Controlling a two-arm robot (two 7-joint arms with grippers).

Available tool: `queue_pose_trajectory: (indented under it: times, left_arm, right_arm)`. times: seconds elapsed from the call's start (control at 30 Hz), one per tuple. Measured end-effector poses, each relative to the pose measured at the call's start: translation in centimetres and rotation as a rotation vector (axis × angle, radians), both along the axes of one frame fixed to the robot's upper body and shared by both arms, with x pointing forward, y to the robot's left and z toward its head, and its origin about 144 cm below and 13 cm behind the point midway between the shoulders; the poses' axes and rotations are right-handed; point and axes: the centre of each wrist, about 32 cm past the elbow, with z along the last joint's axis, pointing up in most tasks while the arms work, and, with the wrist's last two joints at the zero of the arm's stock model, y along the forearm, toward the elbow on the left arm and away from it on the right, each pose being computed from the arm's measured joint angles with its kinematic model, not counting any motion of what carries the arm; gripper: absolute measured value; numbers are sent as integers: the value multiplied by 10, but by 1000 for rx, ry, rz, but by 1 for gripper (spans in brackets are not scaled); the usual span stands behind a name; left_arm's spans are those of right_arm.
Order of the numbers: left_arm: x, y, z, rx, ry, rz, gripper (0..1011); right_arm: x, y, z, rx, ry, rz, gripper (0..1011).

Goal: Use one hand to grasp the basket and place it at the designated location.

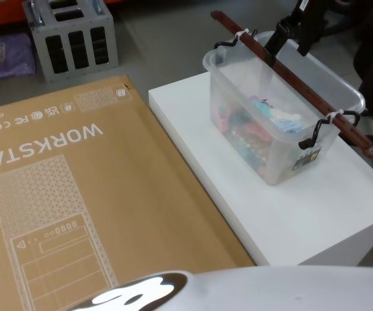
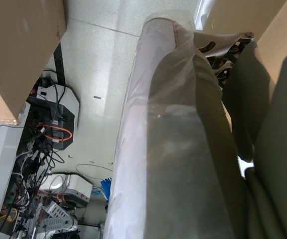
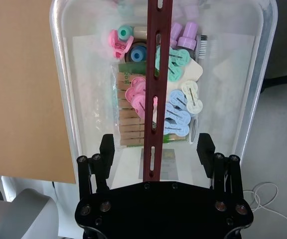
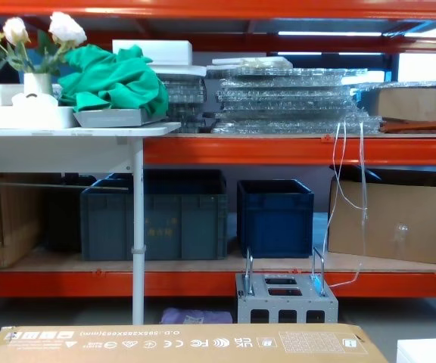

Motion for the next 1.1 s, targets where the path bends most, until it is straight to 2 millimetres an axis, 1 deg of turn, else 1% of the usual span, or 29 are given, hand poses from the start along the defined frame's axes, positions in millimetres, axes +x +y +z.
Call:
queue_pose_trajectory:
  times: [1.1]
  left_arm:
    - [0,0,0,0,0,0,0]
  right_arm:
    - [0,0,0,0,0,0,1001]
